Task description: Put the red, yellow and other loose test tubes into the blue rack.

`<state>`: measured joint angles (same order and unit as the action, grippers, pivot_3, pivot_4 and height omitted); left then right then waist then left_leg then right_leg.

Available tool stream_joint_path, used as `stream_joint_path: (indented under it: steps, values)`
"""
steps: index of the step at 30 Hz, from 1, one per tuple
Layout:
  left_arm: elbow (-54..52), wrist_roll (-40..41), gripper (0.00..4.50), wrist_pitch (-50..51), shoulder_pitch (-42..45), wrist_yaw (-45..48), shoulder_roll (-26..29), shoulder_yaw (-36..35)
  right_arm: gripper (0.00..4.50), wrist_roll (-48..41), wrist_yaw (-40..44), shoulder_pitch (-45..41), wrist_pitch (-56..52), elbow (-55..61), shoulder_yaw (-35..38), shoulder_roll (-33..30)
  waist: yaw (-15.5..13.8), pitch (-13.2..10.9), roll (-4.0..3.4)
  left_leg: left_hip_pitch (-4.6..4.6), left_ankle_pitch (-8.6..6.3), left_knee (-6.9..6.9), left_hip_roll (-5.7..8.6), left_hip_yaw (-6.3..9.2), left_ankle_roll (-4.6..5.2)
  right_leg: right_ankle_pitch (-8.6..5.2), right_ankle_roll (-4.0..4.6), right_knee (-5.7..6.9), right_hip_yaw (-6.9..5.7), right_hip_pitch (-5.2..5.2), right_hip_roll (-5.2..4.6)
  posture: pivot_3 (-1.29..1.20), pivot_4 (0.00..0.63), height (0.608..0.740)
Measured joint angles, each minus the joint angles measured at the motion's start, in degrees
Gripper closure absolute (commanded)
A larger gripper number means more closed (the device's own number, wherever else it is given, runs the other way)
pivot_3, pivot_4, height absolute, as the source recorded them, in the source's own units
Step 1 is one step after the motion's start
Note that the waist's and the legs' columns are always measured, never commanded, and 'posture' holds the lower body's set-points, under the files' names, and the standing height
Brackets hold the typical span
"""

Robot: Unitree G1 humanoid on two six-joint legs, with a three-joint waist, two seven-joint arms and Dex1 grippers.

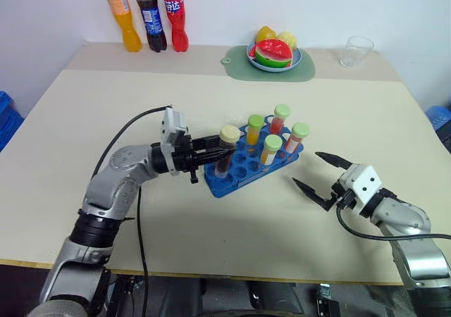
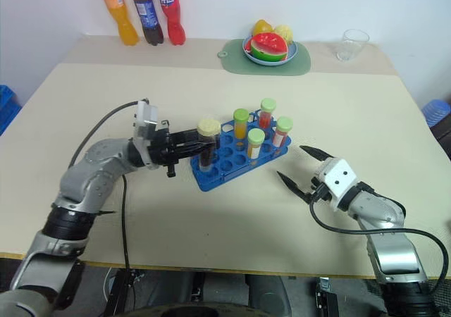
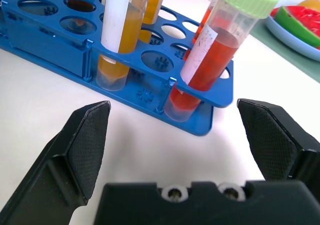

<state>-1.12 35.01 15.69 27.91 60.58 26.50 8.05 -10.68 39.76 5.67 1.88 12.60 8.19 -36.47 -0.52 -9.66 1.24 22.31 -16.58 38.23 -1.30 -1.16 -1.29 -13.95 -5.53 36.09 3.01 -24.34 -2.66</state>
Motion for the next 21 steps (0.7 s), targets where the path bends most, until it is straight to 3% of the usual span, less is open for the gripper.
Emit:
stream_joint_path:
  steps: [7,15,21]
  values:
    - [4.73,-5.51,3.72,-5.0,0.76,1.43,-4.35,0.48,0.0,-0.25,0.1,6.02,0.0,2.79,1.63,-0.01,0.1,0.0,0.0,0.0,-0.03,0.03,-0.02,-0.01,0.06,0.03,-0.07,0.0,0.02,0.01,0.01,0.0,0.15,0.74]
    - [8.42,-9.39,3.72,-8.4,2.19,0.59,-9.85,0.85,0.0,-0.15,-0.29,5.99,0.35,3.04,1.62,0.12,0.09,0.0,0.0,-0.02,-0.04,0.03,-0.03,-0.01,0.07,0.04,-0.08,0.02,0.02,0.01,0.03,0.0,0.15,0.74]
    - [9.4,-10.82,3.72,-10.69,2.19,1.86,-10.29,0.91,0.0,0.4,-0.3,6.0,2.61,1.04,1.62,0.59,0.09,0.01,-0.01,-0.03,-0.04,0.03,-0.03,-0.01,0.08,0.04,-0.08,0.03,0.02,0.02,0.04,0.0,0.15,0.74]
